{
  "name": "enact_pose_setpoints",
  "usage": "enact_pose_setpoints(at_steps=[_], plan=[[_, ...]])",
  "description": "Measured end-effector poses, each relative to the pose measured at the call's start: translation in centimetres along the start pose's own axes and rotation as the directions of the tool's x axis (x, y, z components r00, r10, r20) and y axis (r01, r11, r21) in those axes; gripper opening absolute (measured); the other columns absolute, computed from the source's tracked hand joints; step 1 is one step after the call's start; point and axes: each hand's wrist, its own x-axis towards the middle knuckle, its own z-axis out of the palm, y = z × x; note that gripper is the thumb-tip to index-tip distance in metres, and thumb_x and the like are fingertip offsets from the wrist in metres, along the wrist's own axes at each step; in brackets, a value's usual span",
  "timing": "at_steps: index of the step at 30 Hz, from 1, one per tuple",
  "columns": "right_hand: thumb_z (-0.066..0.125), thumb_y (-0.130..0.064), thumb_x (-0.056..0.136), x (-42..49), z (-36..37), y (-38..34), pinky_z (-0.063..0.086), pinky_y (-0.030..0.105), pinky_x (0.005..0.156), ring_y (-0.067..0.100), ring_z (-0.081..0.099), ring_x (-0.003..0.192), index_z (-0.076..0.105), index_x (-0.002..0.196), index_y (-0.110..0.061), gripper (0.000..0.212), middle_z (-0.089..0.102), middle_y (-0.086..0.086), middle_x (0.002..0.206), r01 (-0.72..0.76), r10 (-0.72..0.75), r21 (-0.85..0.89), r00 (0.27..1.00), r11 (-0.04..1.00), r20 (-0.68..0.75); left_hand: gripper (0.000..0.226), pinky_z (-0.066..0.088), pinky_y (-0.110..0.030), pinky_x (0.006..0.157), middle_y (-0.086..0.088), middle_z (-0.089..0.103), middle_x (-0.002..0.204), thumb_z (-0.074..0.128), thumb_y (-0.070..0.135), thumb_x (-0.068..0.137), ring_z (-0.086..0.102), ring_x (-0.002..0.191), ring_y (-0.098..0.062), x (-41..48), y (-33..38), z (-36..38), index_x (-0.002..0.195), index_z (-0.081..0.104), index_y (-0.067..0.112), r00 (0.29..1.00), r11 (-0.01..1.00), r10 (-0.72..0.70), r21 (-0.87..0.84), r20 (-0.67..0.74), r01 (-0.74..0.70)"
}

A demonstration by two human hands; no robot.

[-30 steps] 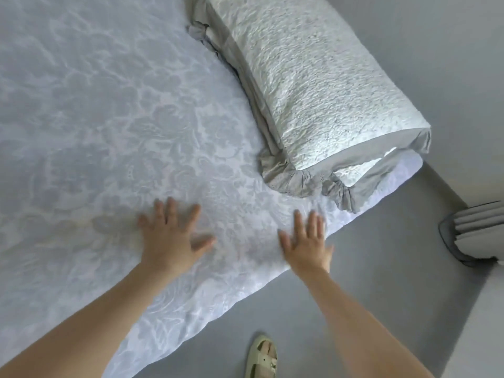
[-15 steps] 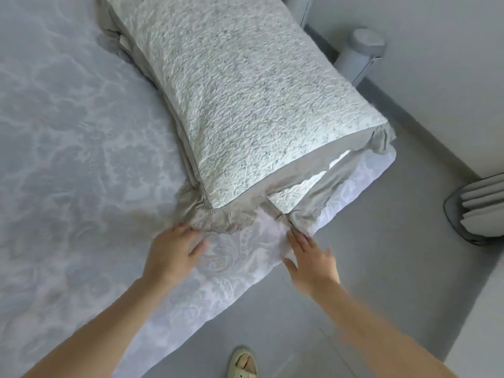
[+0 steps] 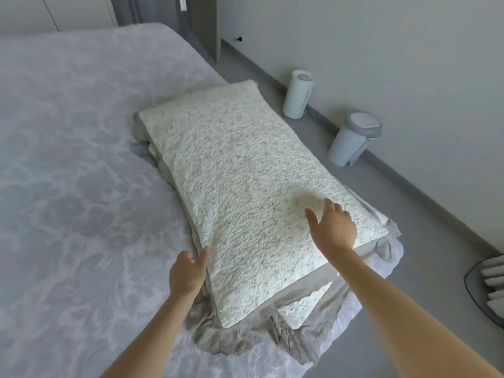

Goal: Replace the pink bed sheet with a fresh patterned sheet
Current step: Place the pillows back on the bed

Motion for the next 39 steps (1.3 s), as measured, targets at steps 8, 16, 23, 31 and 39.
enact_pose_setpoints(at_steps=[8, 16, 23, 31, 39], plan=[[0.037, -0.080, 0.076, 13.5, 3.2, -0.1, 0.035, 0.047, 0.104, 0.034, 0.036, 0.133, 0.018, 0.148, -0.016, 0.098, 0.034, 0.009, 0.149, -0.090, 0.089, -0.003, 0.980, 0.996, 0.178, 0.079, 0.042, -0.038, 0.101, -0.016, 0.052, 0.133, 0.051, 0.061, 0.084, 0.051, 0.120, -0.032, 8.1, 5.8, 2.7, 0.133, 0.046, -0.001, 0.978, 0.926, -0.203, -0.333, -0.036, 0.180], [0.037, -0.079, 0.078, 19.5, 5.8, -1.3, 0.044, 0.046, 0.097, 0.036, 0.048, 0.123, 0.034, 0.141, -0.012, 0.092, 0.048, 0.014, 0.138, -0.016, -0.004, 0.169, 0.993, 0.985, 0.118, 0.085, 0.044, -0.039, 0.100, -0.017, 0.054, 0.132, 0.065, 0.059, 0.077, 0.052, 0.120, -0.033, 12.6, 8.9, 3.3, 0.133, 0.045, -0.002, 0.933, 0.899, -0.291, -0.395, -0.214, 0.189], [0.050, -0.025, 0.094, 16.1, 1.4, -2.4, 0.029, 0.028, 0.048, 0.024, 0.040, 0.051, 0.024, 0.058, -0.017, 0.045, 0.034, 0.001, 0.053, 0.342, -0.328, 0.115, 0.936, 0.933, -0.129, 0.030, 0.039, -0.028, 0.075, -0.015, 0.065, 0.104, 0.057, 0.025, 0.093, 0.059, 0.100, -0.032, 7.1, 11.1, -0.8, 0.105, 0.062, -0.001, 0.835, 0.954, -0.186, -0.300, -0.518, 0.027], [0.054, -0.021, 0.092, 5.5, -9.2, -6.3, 0.022, 0.024, 0.048, 0.020, 0.039, 0.047, 0.038, 0.062, -0.012, 0.036, 0.033, -0.005, 0.051, 0.486, -0.456, 0.222, 0.873, 0.845, -0.173, 0.035, 0.021, -0.029, 0.047, 0.001, 0.040, 0.060, 0.047, 0.019, 0.095, 0.039, 0.057, -0.018, -5.0, 11.5, -13.2, 0.062, 0.039, 0.012, 0.686, 0.995, -0.096, -0.064, -0.721, 0.072], [0.051, -0.026, 0.093, -6.1, -16.5, -15.4, 0.017, 0.018, 0.049, 0.016, 0.035, 0.042, 0.057, 0.060, 0.000, 0.042, 0.050, 0.008, 0.048, 0.711, -0.634, 0.324, 0.703, 0.624, -0.322, 0.045, 0.016, -0.031, 0.046, 0.000, 0.032, 0.055, 0.045, 0.014, 0.095, 0.032, 0.053, -0.019, -19.9, 5.2, -27.2, 0.055, 0.025, 0.015, 0.452, 0.970, -0.214, -0.133, -0.866, 0.205]])
